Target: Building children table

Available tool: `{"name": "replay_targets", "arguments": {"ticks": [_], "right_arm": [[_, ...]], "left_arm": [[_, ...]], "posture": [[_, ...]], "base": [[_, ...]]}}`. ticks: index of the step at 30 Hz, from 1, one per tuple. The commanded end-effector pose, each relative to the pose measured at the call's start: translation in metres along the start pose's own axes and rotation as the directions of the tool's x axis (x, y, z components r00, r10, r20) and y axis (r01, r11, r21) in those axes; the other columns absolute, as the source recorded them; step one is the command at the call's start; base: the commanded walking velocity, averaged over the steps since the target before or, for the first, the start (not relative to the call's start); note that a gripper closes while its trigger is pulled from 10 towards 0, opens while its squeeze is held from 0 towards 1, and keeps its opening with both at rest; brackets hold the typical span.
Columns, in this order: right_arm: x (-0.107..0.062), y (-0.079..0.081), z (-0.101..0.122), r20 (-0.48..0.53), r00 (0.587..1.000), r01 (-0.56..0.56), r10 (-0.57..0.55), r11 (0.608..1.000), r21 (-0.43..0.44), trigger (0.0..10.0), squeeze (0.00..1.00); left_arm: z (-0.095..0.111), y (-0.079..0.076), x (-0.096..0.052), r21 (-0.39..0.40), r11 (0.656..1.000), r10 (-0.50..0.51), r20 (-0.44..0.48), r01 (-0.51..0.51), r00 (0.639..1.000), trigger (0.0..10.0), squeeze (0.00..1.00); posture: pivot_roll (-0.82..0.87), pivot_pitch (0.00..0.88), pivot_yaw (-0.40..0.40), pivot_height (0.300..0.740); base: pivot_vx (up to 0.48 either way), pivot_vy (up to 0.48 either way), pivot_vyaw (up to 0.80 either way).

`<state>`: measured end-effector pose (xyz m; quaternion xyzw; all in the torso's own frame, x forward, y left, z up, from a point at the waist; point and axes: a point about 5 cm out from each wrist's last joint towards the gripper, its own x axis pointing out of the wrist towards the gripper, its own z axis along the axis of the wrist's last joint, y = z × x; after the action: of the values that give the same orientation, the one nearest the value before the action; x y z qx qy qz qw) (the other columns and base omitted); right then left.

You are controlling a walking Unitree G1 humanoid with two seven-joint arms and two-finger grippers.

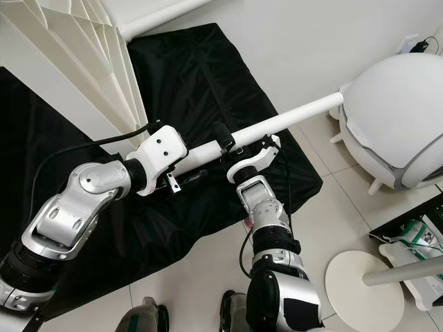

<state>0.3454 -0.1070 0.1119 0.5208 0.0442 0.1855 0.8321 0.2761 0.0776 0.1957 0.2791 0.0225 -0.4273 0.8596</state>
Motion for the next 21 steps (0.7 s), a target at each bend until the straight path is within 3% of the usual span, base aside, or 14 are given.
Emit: {"name": "replay_targets", "arguments": {"ticks": [1, 13, 21], "right_arm": [[-0.009, -0.012, -0.014, -0.050, 0.996, 0.069, -0.067, 0.997, 0.033, 10.0, 1.00], [-0.010, -0.010, -0.012, -0.036, 0.998, 0.058, -0.057, 0.997, 0.040, 10.0, 1.00], [-0.012, -0.009, -0.012, -0.027, 0.998, 0.052, -0.050, 0.997, 0.056, 10.0, 1.00]], "left_arm": [[-0.004, -0.001, -0.001, 0.024, 1.000, 0.016, -0.029, -0.015, 0.999, 10.0, 0.00], [-0.002, 0.001, 0.011, 0.082, 0.993, 0.095, -0.088, -0.088, 0.992, 10.0, 0.00], [0.005, 0.005, 0.035, 0.109, 0.968, 0.242, -0.158, -0.227, 0.957, 10.0, 0.00]], "posture": [[0.04, 0.071, 0.022, 0.740], [0.03, 0.080, 0.031, 0.740], [0.02, 0.086, 0.035, 0.740]], "base": [[0.000, 0.000, 0.00], [0.000, 0.000, 0.00], [0.000, 0.000, 0.00]]}}
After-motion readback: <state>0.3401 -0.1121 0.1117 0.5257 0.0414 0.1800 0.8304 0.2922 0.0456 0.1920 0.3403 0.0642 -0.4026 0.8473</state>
